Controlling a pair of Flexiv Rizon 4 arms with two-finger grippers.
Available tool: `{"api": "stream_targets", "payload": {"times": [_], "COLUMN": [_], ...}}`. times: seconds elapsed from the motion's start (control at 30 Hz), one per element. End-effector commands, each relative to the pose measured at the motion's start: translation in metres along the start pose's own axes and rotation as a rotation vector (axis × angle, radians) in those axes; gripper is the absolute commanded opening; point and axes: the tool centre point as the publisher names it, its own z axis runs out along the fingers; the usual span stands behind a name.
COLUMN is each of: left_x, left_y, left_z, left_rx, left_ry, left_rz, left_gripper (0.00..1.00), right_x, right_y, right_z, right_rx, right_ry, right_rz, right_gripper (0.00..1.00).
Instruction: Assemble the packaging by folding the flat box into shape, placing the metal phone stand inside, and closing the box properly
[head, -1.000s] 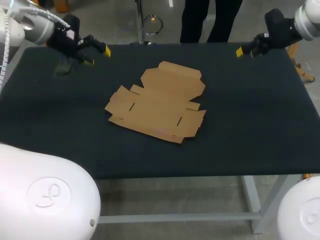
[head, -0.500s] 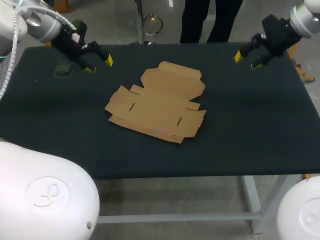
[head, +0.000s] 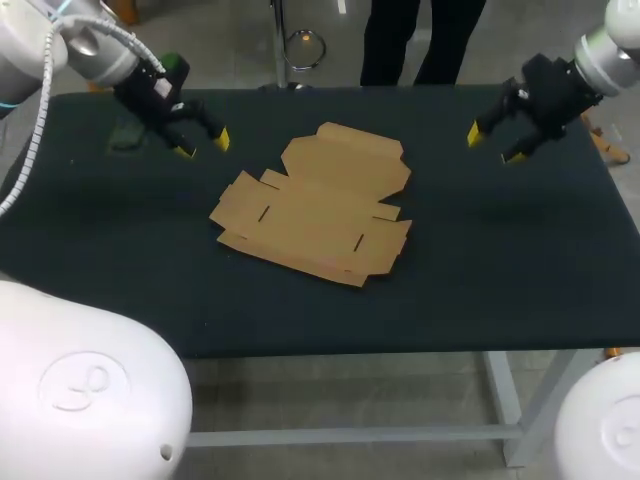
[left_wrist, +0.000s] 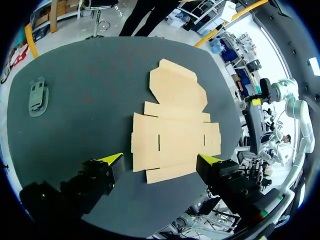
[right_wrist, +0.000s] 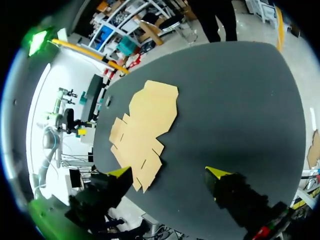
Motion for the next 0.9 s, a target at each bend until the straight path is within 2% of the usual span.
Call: {"api": "stream_targets", "payload": {"times": [0.03,0.13,0.57,0.6,0.73,0.77,0.83,0.87,0.9], "left_x": [-0.007,-0.009,-0.01,-0.013,-0.031,-0.034,-0.041,-0.045,-0.049], "left_y": [-0.002,0.0,0.0,-0.003,-0.018,-0.02,-0.025,-0.026,-0.029], "left_z": [0.008,0.011,0.011,0.015,0.027,0.029,0.035,0.037,0.04], "left_rx": [-0.039,-0.027,-0.024,-0.05,-0.082,-0.099,-0.11,-0.122,-0.122], "left_ry": [0.005,0.02,0.021,0.04,0.039,0.035,0.03,0.05,0.067], "left_rz": [0.034,0.092,0.081,0.125,0.147,0.186,0.175,0.203,0.184], "left_gripper": [1.0,1.0,1.0,1.0,1.0,1.0,1.0,1.0,1.0], "right_x": [-0.001,0.002,0.002,0.002,0.008,0.01,0.012,0.013,0.015], "right_y": [-0.007,-0.015,-0.015,-0.015,-0.013,-0.014,-0.015,-0.016,-0.018], "right_z": [0.004,0.009,0.009,0.009,0.022,0.023,0.025,0.026,0.027], "right_rx": [0.007,0.02,0.02,0.02,0.051,0.052,0.06,0.064,0.067], "right_ry": [0.028,0.036,0.036,0.036,0.052,0.051,0.051,0.052,0.046], "right_rz": [0.006,-0.015,-0.015,-0.015,-0.013,-0.013,-0.011,-0.01,-0.007], "right_gripper": [1.0,1.0,1.0,1.0,1.0,1.0,1.0,1.0,1.0]}}
